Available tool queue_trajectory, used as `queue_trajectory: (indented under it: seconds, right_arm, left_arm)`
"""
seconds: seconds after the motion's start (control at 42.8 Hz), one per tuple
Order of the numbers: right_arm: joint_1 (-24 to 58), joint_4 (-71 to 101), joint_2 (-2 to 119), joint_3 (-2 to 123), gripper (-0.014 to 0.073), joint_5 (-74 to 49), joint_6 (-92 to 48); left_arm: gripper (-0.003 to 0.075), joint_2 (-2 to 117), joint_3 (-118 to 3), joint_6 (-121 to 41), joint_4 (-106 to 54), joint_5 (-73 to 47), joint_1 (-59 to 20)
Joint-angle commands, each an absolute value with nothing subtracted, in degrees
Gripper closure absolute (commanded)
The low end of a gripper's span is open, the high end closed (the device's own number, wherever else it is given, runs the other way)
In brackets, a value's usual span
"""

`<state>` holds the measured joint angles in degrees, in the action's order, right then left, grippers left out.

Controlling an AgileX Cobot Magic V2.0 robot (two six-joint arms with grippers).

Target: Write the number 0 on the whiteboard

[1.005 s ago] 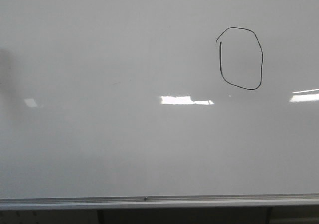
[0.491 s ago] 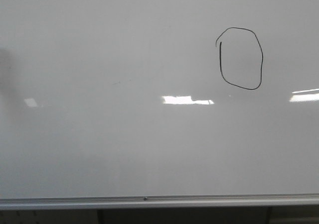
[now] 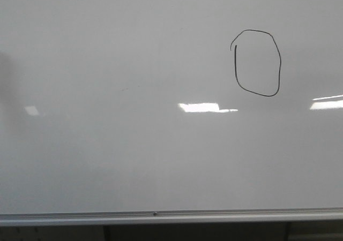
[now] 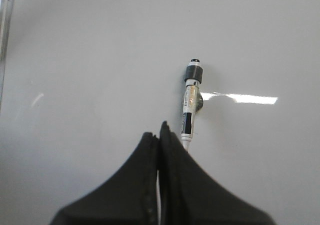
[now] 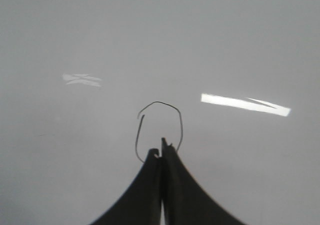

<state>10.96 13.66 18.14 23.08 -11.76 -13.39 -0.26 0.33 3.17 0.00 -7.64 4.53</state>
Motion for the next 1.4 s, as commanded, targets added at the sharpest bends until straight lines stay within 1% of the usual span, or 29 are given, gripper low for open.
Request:
queue_trajectory:
  seconds: [0.0,0.234,0.537,0.584,0.724,1.379]
  right_arm:
    - [10.2,3.8,17.8,21.8,0.0662,-2.1,-4.3]
    - [5.2,1.6,11.6,11.8,0.0662,-0.6,-1.9]
    - [4.5,2.0,1.3,-1.8,0.0662,-0.7,-1.4]
    - [4.5,2.2,-0.5,-1.6,0.0662,-4.4,-1.4]
    - [4.3,2.2,-1.5,-1.6,0.0662,-6.5,-1.4]
    - [4.3,2.2,-1.5,-1.6,0.0662,-6.9,-1.4]
  left_arm:
    - [0.074,-1.3,1.7,3.8,-0.6,-2.6,4.5]
    - [0.074,-1.3,1.7,3.8,-0.6,-2.6,4.5]
    - [0.074,-1.3,1.7,3.8,-0.6,-2.6,4.5]
    - [0.074,-1.3,1.7,3.8,-0.6,-2.6,4.5]
    - [0.074,-1.2,1.7,3.8,-0.6,-2.6,4.5]
    - [0.074,-1.2,1.7,3.8,-0.6,-2.6,4.5]
